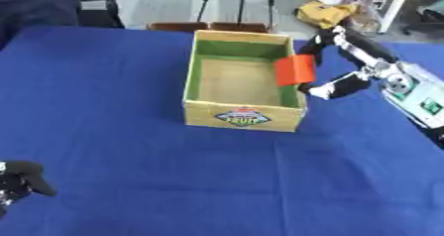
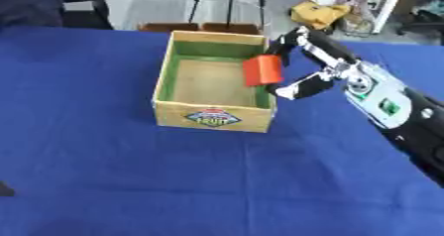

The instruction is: Pick up objects on the table and place them in the box.

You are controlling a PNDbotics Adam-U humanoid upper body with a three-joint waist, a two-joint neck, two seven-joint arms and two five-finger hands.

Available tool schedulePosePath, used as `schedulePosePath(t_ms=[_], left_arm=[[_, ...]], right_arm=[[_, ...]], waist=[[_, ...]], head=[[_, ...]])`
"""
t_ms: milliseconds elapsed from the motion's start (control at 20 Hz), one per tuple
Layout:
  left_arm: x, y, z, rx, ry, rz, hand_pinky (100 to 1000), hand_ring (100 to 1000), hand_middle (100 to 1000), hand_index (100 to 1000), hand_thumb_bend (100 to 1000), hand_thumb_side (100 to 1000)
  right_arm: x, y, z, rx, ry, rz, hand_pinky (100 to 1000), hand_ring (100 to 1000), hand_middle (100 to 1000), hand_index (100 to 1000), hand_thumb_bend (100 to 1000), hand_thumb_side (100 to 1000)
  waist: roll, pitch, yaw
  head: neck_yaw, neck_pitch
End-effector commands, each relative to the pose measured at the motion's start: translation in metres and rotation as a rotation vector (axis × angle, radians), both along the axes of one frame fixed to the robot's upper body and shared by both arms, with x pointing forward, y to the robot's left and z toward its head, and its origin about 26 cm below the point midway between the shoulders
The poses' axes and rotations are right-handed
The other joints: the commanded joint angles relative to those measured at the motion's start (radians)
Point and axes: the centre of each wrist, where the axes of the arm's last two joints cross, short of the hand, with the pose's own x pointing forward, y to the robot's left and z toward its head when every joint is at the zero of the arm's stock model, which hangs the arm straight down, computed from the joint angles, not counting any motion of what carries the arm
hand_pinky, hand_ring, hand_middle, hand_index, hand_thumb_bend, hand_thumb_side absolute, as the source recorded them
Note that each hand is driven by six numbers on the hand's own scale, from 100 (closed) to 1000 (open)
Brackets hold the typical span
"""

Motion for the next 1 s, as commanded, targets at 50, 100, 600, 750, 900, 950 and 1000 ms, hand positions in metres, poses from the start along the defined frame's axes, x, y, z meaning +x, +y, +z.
schedulePosePath(t_ms=[50, 100, 600, 750, 900, 950, 1000], left_arm=[[0.001, -0.002, 0.012, 0.005, -0.042, -0.018, 651, 573, 505, 710, 251, 1000], [0.002, -0.003, 0.013, 0.006, -0.044, -0.02, 651, 573, 505, 710, 252, 1000], [0.005, -0.011, 0.019, 0.005, -0.061, -0.055, 652, 574, 505, 710, 253, 1000], [0.006, -0.014, 0.021, 0.0, -0.068, -0.067, 652, 574, 505, 710, 252, 1000], [0.006, -0.015, 0.022, -0.002, -0.069, -0.072, 653, 574, 505, 710, 252, 1000], [0.006, -0.015, 0.022, -0.002, -0.07, -0.073, 653, 574, 505, 710, 252, 1000], [0.006, -0.015, 0.022, -0.002, -0.07, -0.073, 653, 574, 505, 710, 252, 1000]], right_arm=[[0.002, -0.012, 0.018, -0.013, -0.034, -0.034, 662, 641, 353, 444, 400, 100], [0.003, -0.012, 0.018, -0.015, -0.034, -0.035, 663, 644, 357, 450, 404, 100], [0.013, -0.011, 0.011, -0.049, -0.025, -0.035, 675, 660, 393, 502, 398, 100], [0.016, -0.011, 0.007, -0.063, -0.02, -0.038, 683, 669, 418, 538, 392, 117], [0.02, -0.008, 0.004, -0.079, -0.023, -0.029, 701, 697, 481, 619, 410, 160], [0.021, -0.007, 0.003, -0.085, -0.026, -0.024, 709, 710, 505, 646, 419, 177], [0.021, -0.006, 0.003, -0.091, -0.029, -0.021, 715, 721, 528, 670, 430, 193]], waist=[[0.001, -0.007, 0.008], [0.0, -0.005, 0.012], [-0.011, 0.013, 0.067], [-0.01, 0.018, 0.081], [-0.008, 0.023, 0.085], [-0.008, 0.025, 0.085], [-0.008, 0.026, 0.084]], head=[[-0.012, -0.014], [-0.014, -0.014], [-0.037, -0.02], [-0.042, -0.023], [-0.051, -0.024], [-0.056, -0.023], [-0.059, -0.023]])
